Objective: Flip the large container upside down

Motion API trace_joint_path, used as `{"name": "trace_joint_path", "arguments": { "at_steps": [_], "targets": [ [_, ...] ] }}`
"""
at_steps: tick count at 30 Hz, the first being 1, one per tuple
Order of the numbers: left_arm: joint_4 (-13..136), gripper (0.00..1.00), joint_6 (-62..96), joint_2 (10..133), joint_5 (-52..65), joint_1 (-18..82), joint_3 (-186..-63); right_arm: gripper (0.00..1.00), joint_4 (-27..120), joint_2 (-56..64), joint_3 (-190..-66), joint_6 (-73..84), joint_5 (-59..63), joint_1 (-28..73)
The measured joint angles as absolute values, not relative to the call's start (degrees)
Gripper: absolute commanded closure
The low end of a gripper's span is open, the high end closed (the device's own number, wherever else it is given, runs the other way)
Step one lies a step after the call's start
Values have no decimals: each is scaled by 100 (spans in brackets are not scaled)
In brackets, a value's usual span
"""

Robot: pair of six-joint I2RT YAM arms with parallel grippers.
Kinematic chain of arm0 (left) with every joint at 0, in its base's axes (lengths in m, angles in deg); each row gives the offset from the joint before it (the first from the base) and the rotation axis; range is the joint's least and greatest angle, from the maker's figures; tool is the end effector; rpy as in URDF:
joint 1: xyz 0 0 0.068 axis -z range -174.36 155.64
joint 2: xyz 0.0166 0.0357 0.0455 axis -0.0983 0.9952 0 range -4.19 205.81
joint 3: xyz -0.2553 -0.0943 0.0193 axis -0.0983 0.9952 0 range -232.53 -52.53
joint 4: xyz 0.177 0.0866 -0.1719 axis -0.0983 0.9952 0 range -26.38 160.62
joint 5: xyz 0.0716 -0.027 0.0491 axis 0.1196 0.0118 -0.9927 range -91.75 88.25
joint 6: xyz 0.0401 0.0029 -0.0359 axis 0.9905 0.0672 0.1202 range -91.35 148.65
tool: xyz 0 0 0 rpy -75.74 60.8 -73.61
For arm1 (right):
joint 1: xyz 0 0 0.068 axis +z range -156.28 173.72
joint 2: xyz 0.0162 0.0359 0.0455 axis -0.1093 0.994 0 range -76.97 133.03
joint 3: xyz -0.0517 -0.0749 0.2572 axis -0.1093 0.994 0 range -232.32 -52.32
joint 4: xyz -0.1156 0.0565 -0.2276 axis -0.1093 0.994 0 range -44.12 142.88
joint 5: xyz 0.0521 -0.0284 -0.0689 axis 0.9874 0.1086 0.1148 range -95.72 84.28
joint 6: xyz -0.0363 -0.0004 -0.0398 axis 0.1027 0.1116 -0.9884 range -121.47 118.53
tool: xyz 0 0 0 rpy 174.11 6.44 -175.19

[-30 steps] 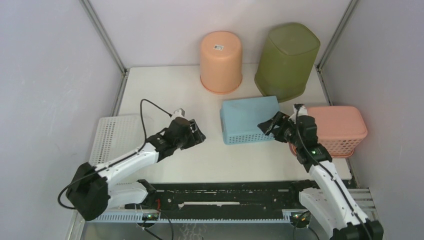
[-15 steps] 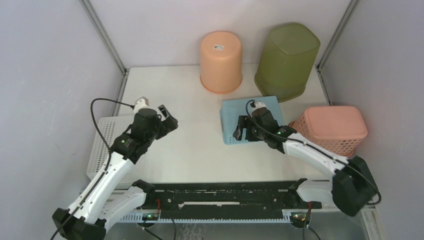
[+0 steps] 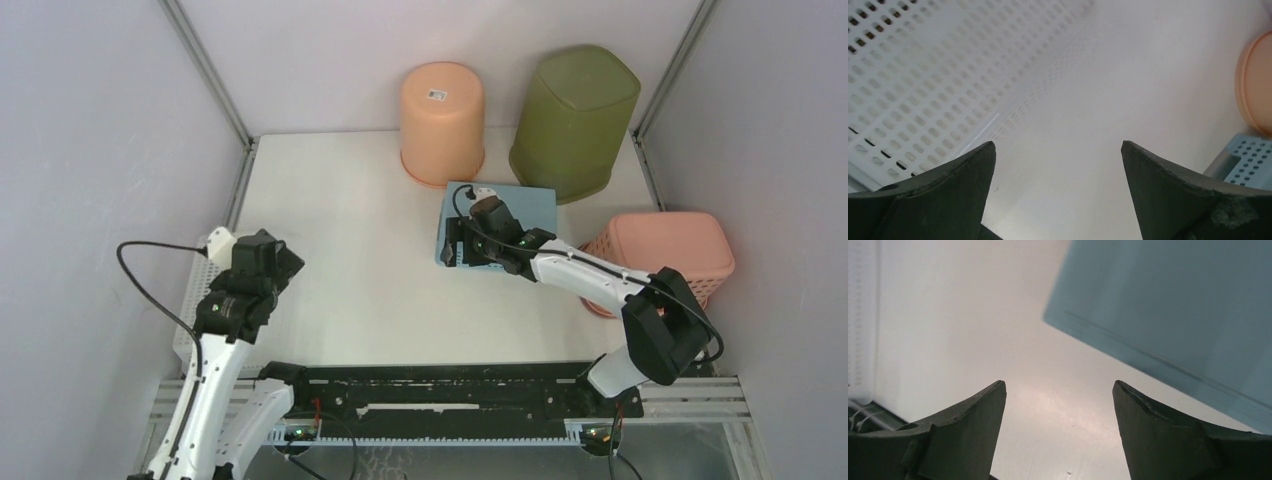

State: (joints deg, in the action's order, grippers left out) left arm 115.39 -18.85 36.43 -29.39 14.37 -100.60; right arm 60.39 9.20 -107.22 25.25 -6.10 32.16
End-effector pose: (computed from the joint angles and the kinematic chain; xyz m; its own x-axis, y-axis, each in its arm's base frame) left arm 0.1313 -0.0034 0.3030 -0.3237 -0.6111 -0.7223 -0.6400 0.7037 -0.3086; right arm 0.2503 0.1983 0.2225 -0.7793 -0.0446 -0.6251 -0.2997 0.9025 0.3093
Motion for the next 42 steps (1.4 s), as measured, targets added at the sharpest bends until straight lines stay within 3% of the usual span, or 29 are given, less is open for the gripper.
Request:
{"name": "trace_joint_path", "arguments": {
  "at_steps": [4, 7, 15, 24, 33, 42],
  "targets": [
    [11690, 0, -2277, 3289, -3428, 1352, -9929, 14, 6039, 737, -10923, 2469, -538, 3502],
    [11578, 6, -2406, 3387, -3695, 1223, -9813, 14, 6065, 529, -10943, 2438, -483, 3627],
    [10573, 16, -2316, 5433, -4211, 1006, -9759, 13, 6135, 247, -10929, 2434, -361, 3662],
    [9568, 18, -1722, 7221, -4388, 875, -10270, 13, 6251, 7, -10814, 2412, -350, 3651],
    [8494, 18, -1328, 8012, -3905, 921, -10830, 13, 6351, -319, -10669, 2392, -306, 3478],
    [8046, 18, -954, 9741, -2814, 1483, -12766, 13, 6367, -352, -10608, 2394, -278, 3277]
  ]
}}
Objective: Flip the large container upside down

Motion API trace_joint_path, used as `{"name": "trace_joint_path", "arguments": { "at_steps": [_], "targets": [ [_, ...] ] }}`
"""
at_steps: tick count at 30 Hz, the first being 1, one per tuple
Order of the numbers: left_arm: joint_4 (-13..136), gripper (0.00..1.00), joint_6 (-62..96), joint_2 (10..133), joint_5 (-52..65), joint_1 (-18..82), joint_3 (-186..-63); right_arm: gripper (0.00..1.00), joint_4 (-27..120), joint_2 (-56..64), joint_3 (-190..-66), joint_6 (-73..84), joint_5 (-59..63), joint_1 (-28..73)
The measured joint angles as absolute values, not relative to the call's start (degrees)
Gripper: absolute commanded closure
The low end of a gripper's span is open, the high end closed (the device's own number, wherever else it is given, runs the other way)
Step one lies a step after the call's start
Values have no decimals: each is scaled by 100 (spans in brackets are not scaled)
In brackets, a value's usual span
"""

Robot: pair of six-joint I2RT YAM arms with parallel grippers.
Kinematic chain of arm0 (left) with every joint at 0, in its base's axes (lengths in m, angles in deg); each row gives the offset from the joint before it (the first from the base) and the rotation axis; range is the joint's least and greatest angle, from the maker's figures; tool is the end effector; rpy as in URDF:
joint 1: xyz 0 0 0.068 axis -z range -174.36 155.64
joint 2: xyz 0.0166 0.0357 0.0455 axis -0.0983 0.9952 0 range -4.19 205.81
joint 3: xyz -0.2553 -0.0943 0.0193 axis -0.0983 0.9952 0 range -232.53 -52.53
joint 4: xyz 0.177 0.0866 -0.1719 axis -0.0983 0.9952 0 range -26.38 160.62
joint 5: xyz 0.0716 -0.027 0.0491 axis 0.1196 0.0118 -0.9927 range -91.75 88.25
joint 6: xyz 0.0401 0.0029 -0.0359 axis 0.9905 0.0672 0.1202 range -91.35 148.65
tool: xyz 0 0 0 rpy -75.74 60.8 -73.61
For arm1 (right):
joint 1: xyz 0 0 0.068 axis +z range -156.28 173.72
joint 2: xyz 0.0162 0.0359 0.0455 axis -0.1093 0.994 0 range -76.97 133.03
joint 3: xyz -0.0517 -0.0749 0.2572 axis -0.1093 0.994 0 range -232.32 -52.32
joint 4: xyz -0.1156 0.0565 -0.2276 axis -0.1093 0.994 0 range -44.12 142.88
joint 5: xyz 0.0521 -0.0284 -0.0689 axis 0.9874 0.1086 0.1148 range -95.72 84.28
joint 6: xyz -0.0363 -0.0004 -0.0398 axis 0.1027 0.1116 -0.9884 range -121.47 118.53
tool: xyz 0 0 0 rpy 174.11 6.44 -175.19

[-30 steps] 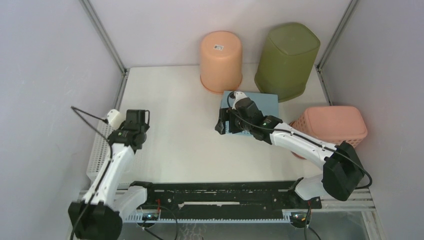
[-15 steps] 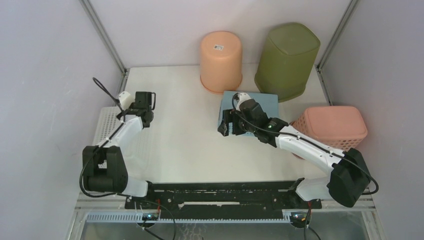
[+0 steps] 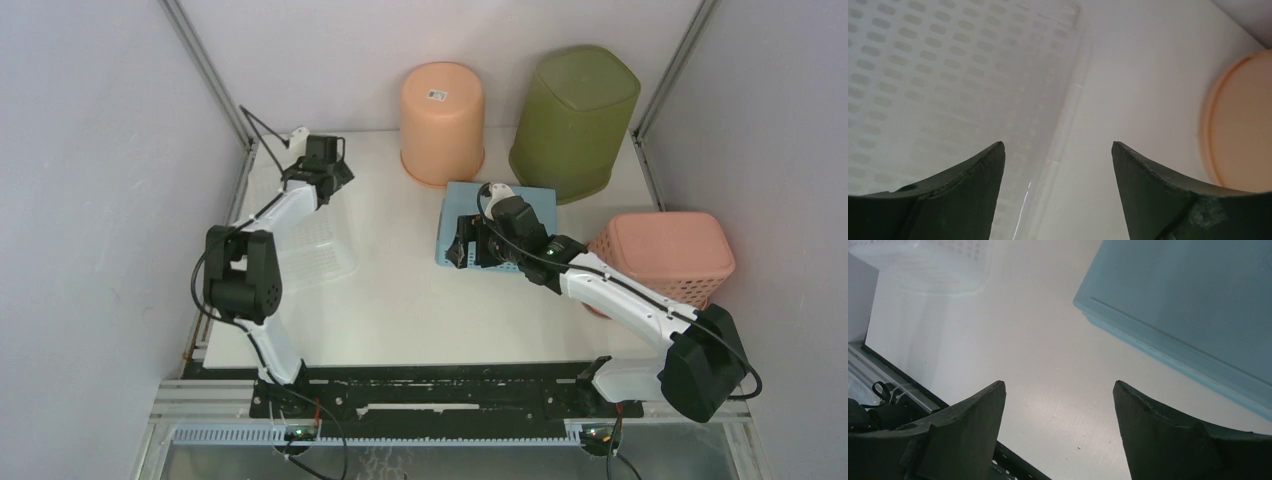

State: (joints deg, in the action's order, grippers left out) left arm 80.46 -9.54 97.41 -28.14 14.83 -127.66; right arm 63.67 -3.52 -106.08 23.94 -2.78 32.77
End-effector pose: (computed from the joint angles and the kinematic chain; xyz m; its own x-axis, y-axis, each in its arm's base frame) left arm 0.3938 -0.0476 0.2441 -0.4231 -0.4926 -0.7604 -0.5572 0.8033 -0.2103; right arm 0.2183 0.1794 0.2738 -0.7104 -0.0245 -0.7034 -0.3942 0.8419 0.3687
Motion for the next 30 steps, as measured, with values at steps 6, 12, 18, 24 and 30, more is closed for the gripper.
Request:
{"name": "trace_joint_path", "arguments": {
  "at_steps": [6, 12, 18, 24, 30],
  "targets": [
    [7782, 12, -627, 10570, -2152, 1734, -13763, 12, 6371, -527, -10403, 2394, -241, 3032],
    [7638, 0, -270, 10410, -1535, 1774, -13734, 3, 6367, -704, -10280, 2396, -171, 2794],
    [7618, 0, 27, 8594, -1382, 2156, -12886, 0, 6371, -1123, -10261, 2390, -208, 2687],
    [7284, 0, -56, 6010, -1306, 2526, -11619, 0, 6430, -2109, -10110, 2445, -586, 2641],
    [7268, 0, -495, 4144, -1360, 3037, -9654, 0, 6714, -3372, -9568, 2521, -875, 2632]
  ]
}}
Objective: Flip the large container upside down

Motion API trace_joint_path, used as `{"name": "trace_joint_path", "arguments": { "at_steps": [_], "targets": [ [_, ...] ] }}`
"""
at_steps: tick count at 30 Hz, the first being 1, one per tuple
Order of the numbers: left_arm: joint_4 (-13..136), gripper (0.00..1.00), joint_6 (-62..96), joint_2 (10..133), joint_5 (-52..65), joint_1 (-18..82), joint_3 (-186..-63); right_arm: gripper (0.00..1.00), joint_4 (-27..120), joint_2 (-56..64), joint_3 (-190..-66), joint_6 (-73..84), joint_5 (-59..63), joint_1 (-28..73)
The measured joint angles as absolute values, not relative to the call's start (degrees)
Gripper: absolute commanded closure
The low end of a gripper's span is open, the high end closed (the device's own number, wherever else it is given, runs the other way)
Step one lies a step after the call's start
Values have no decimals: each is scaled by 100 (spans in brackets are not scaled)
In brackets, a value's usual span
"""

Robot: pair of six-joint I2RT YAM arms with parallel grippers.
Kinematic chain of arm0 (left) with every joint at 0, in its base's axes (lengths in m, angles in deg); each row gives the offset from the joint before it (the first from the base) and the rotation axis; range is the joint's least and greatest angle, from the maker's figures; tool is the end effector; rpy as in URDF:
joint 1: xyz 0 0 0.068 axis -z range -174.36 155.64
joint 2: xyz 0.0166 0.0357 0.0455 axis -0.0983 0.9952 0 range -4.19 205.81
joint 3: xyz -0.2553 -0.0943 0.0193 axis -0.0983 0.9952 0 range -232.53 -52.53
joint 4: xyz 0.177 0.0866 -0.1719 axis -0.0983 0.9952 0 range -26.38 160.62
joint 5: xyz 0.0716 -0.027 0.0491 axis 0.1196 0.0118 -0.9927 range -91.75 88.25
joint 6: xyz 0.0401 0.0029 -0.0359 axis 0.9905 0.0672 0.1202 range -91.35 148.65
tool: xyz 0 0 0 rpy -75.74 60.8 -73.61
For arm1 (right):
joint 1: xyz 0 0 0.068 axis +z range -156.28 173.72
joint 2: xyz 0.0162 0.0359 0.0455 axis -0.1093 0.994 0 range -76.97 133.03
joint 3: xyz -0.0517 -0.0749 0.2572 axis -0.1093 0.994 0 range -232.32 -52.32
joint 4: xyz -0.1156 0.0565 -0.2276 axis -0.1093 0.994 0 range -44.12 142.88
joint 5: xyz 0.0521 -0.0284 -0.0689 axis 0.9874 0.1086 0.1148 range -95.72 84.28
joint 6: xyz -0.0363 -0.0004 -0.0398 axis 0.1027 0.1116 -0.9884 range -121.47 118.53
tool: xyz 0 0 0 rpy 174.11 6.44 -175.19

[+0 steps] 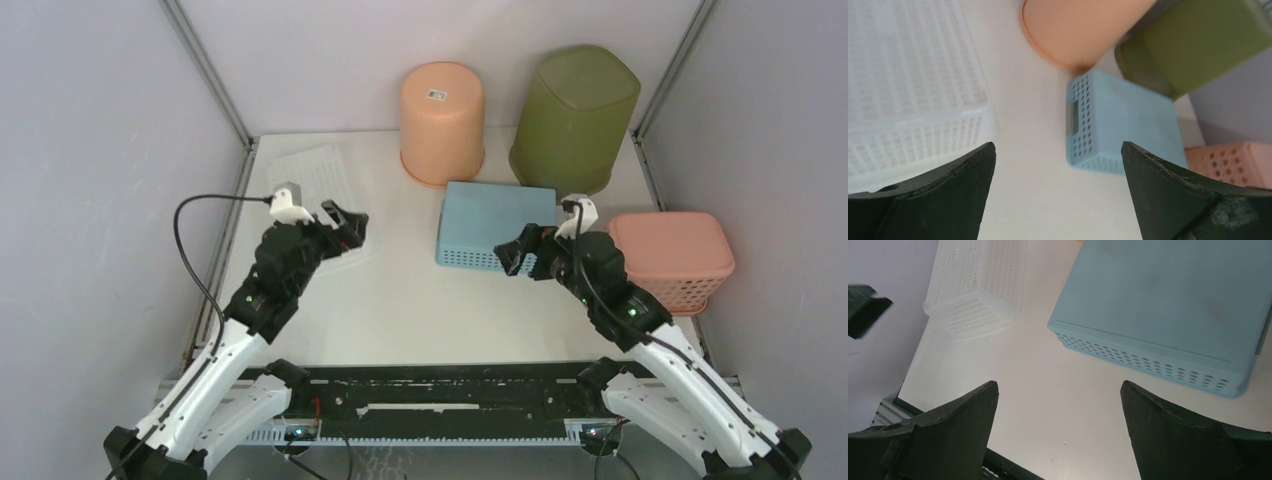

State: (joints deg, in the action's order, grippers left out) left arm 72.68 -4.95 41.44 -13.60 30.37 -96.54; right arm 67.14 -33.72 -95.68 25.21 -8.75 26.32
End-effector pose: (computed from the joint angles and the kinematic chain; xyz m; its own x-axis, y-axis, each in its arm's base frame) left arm 0.1747 -0.0724 0.3352 -0.2653 -0.4742 -0.8395 0.0952 0.8536 -0.5122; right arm 0.1482 0.0926 0.3153 -0.4945 0.2159 -0.8419 -0.3072 0.8627 0.4017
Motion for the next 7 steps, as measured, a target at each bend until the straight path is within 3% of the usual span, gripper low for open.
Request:
{"name": "trace_joint_path", "arguments": {
  "at_steps": [7],
  "targets": [
    [8003, 0, -637, 3147, -1533, 3284, -8801, 0, 7099, -4387, -9253, 2595, -1041, 2630]
  ]
}}
